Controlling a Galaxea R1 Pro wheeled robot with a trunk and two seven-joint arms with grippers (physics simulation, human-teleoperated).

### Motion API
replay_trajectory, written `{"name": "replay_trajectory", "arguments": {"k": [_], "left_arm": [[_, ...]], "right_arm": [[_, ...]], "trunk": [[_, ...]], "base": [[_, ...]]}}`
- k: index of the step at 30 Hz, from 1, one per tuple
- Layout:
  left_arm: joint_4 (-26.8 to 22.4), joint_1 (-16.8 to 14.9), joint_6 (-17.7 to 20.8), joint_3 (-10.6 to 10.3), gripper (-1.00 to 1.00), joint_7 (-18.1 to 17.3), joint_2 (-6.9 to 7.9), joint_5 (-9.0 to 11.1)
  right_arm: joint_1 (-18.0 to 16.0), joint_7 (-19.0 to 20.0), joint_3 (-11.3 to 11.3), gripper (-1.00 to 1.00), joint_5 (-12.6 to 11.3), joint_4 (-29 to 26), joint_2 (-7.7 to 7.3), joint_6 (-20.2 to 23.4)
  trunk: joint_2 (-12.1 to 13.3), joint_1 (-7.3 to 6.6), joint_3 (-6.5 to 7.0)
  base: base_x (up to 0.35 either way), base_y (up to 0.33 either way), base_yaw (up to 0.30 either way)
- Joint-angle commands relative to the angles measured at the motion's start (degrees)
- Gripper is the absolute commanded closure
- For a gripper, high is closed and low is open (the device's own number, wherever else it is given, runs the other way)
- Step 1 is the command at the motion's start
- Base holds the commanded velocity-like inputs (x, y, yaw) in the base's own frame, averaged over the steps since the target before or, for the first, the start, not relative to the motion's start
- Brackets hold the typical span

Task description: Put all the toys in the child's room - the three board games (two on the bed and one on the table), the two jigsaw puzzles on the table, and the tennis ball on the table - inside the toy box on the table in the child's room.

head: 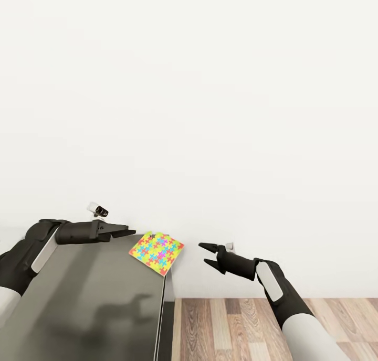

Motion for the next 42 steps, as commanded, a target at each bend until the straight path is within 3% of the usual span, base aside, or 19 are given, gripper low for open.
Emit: {"name": "replay_trajectory", "arguments": {"k": [1, 17, 24, 28, 34, 42], "left_arm": [[0.0, -0.1, 0.6, -0.2, -1.0, -0.2, 0.06, 0.1], [0.3, -0.1, 0.6, -0.2, -1.0, 0.1, -0.31, 0.2], [0.3, -0.8, 0.9, -0.1, -1.0, 7.4, -0.62, 0.1], [-0.5, -1.3, 1.1, -0.1, -1.0, 10.4, -0.73, 0.1], [-4.0, -1.8, 1.2, -0.5, -1.0, 11.2, -1.35, 0.0], [-4.6, -1.9, 1.3, -0.5, -1.0, 11.3, -1.07, 0.1]], "right_arm": [[0.0, 0.3, -0.3, -1.0, 0.2, 0.0, 0.07, 0.3], [0.0, 0.5, -0.4, -1.0, 0.1, 0.0, 0.12, 0.2], [-0.2, -0.1, -0.4, -1.0, 0.4, 0.1, 0.26, -1.8], [-1.6, -0.3, -0.3, -1.0, 0.5, 2.1, 1.38, -2.3], [-4.9, -0.5, 0.0, -1.0, 0.8, 8.4, 4.15, -4.6], [-9.9, -2.6, 0.1, -1.0, 0.9, 17.1, 5.95, -9.3]], "trunk": [[-0.5, 0.23, -0.24], [-6.9, 3.74, -3.11], [-9.7, 5.28, -4.37], [-11.3, 6.16, -5.09], [-13.7, 7.47, -6.17], [-13.7, 7.47, -6.17]], "base": [[0.0, 0.0, 0.0], [0.0, 0.0, 0.0], [0.0, 0.0, 0.0], [0.0, 0.0, 0.0], [0.0, 0.0, 0.0], [0.0, 0.0, 0.0]]}}
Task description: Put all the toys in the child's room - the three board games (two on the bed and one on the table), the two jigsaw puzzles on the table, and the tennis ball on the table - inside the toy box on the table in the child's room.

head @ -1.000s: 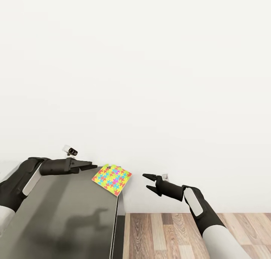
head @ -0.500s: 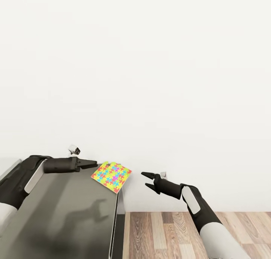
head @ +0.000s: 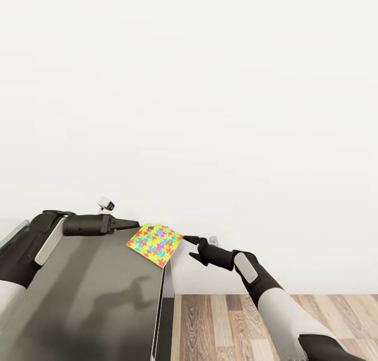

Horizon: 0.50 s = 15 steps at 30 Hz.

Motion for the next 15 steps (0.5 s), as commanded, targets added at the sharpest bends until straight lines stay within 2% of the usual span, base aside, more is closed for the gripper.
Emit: {"name": "replay_trajectory", "arguments": {"k": [1, 15], "left_arm": [[0.0, -0.1, 0.5, 0.0, -1.0, -0.1, 0.12, 0.2], [-0.2, -0.1, 0.5, 0.1, -1.0, -0.2, 0.2, 0.6]], "right_arm": [[-0.4, -0.1, -0.4, -1.0, 0.2, 0.5, 0.39, 0.2], [-2.2, -1.7, -0.4, -1.0, 0.3, 1.5, 1.97, -0.3]], "trunk": [[0.0, 0.0, -0.05], [0.0, 0.0, -0.05]], "base": [[0.0, 0.0, 0.0], [0.0, 0.0, 0.0]]}}
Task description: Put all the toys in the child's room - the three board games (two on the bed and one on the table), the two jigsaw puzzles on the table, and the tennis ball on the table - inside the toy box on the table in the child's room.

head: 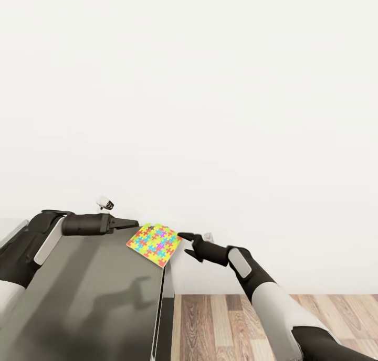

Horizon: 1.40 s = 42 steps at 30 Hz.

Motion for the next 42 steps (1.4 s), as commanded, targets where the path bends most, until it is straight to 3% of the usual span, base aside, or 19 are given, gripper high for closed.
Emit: {"name": "replay_trajectory", "arguments": {"k": [1, 22, 27, 38, 42], "left_arm": [[0.0, -0.1, 0.5, -0.1, -1.0, -0.1, 0.03, 0.2], [-0.2, -0.1, 0.5, -0.1, -1.0, -0.2, 0.06, 0.5], [-0.2, -0.1, 0.5, -0.1, -1.0, -0.2, 0.06, 0.5], [-0.8, -0.1, 0.5, 0.0, -1.0, -0.3, -0.01, 0.6], [-1.0, -0.1, 0.5, 0.0, -1.0, -0.3, -0.01, 0.6]], "right_arm": [[-0.4, -0.2, -0.4, -1.0, 0.1, 0.1, 0.15, 0.4], [-1.7, -0.6, -0.4, -1.0, 0.1, 0.3, -0.31, -1.1], [-2.3, -0.7, -0.3, -1.0, 0.1, 0.3, -0.57, -1.3], [-3.0, -2.0, -0.4, -1.0, 0.1, 2.0, -0.58, -3.3], [-3.1, -2.3, -0.4, -1.0, 0.1, 2.2, -0.41, -3.5]], "trunk": [[0.0, 0.0, -0.06], [0.0, 0.0, -0.06], [-2.0, 1.1, -0.95], [-2.0, 1.1, -0.95], [-3.6, 1.97, -1.67]], "base": [[0.0, 0.0, 0.0], [0.0, 0.0, 0.0], [0.0, 0.0, 0.0], [0.0, 0.0, 0.0], [0.0, 0.0, 0.0]]}}
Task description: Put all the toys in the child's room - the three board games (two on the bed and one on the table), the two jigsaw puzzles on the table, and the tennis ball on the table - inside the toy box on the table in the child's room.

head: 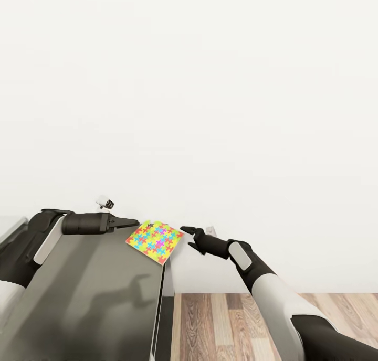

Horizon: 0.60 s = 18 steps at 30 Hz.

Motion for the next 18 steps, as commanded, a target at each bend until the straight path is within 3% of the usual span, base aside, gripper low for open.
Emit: {"name": "replay_trajectory", "arguments": {"k": [1, 10, 18], "left_arm": [[0.0, -0.1, 0.5, -0.1, -1.0, -0.1, 0.05, 0.2], [-0.2, -0.1, 0.5, 0.0, -1.0, -0.2, -0.03, 0.2], [-1.1, -0.1, 0.5, 0.0, -1.0, -0.2, -0.19, 0.2]], "right_arm": [[0.0, 0.0, -0.4, -1.0, 0.0, 0.0, 0.08, 0.4], [0.0, 0.0, -0.4, -1.0, 0.5, 0.0, 0.57, -0.1], [-0.1, -0.3, -0.5, -1.0, 5.3, 0.1, 0.87, -1.3]], "trunk": [[-0.4, 0.22, -0.24], [-3.7, 1.98, -1.67], [-3.7, 1.98, -1.67]], "base": [[0.0, 0.0, 0.0], [0.0, 0.0, 0.0], [0.0, 0.0, 0.0]]}}
